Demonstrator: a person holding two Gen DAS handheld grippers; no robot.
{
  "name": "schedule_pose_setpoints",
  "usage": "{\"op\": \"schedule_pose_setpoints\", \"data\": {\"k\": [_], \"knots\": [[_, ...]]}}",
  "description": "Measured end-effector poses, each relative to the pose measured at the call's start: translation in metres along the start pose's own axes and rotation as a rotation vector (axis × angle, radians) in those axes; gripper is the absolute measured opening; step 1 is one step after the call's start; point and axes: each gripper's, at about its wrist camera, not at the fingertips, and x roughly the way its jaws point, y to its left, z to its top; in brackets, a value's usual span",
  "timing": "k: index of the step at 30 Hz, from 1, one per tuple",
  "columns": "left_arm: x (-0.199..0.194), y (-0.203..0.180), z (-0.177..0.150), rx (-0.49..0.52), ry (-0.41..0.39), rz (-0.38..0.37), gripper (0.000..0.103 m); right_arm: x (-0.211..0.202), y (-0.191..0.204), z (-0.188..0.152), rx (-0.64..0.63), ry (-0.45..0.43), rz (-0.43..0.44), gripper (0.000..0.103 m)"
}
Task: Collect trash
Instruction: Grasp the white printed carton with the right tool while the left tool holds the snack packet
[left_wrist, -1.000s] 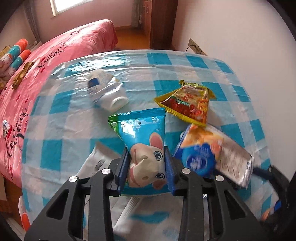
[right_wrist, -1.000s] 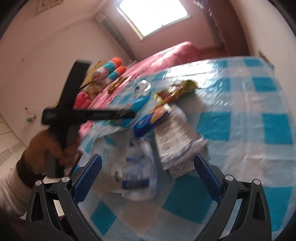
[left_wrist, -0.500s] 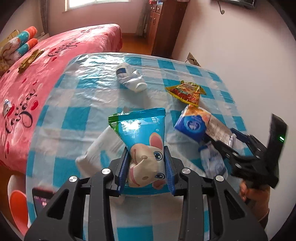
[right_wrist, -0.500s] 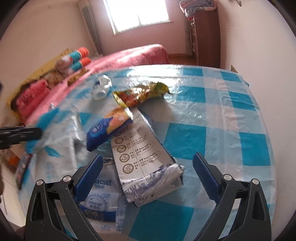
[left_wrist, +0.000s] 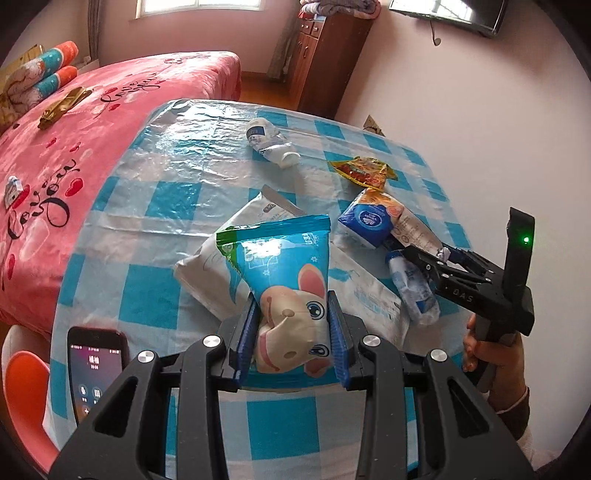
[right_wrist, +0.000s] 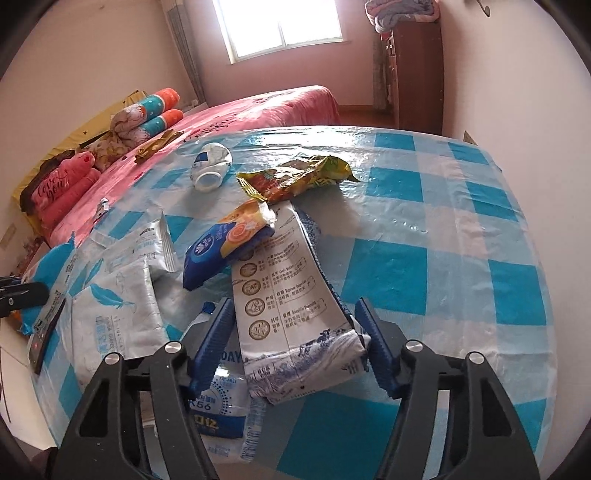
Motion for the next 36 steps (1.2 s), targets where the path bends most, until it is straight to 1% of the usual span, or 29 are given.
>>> {"op": "schedule_pose_setpoints", "data": {"k": [6,9,12,15,18,19,20,28,34,36], "knots": [[-0.008,0.013,-0.014,-0.013,-0.007,-0.018,0.037,0.000,0.004,-0.004,0.017,0.011,-0.006,0.070],[-0.013,0.019,-0.020,-0.024,-0.011,-0.026,0.037,0.001,0.003,-0.005,0.040,0.018,0.007,0.072],[-0.015,0.023,-0.024,-0.026,-0.010,-0.031,0.037,0.000,0.001,-0.008,0.077,0.041,0.049,0.072],[-0.016,0.027,-0.030,-0.028,-0.010,-0.040,0.037,-0.003,0.004,-0.011,0.081,0.039,0.044,0.069],[-0.017,0.031,-0.033,-0.033,-0.013,-0.052,0.037,-0.006,0.003,-0.013,0.102,0.032,0.045,0.065],[-0.017,0.032,-0.033,-0.033,-0.014,-0.054,0.037,-0.006,0.001,-0.013,0.113,0.031,0.048,0.062],[-0.017,0.032,-0.035,-0.032,-0.016,-0.058,0.037,-0.008,-0.001,-0.015,0.129,0.033,0.052,0.061],[-0.024,0.038,-0.042,-0.035,-0.028,-0.093,0.037,-0.022,0.006,-0.026,0.133,0.043,0.000,0.061],[-0.028,0.046,-0.048,-0.037,-0.033,-0.106,0.037,-0.043,0.009,-0.045,0.146,0.050,-0.039,0.061],[-0.030,0.048,-0.051,-0.036,-0.036,-0.110,0.037,-0.050,0.010,-0.053,0.157,0.056,-0.039,0.061]]}}
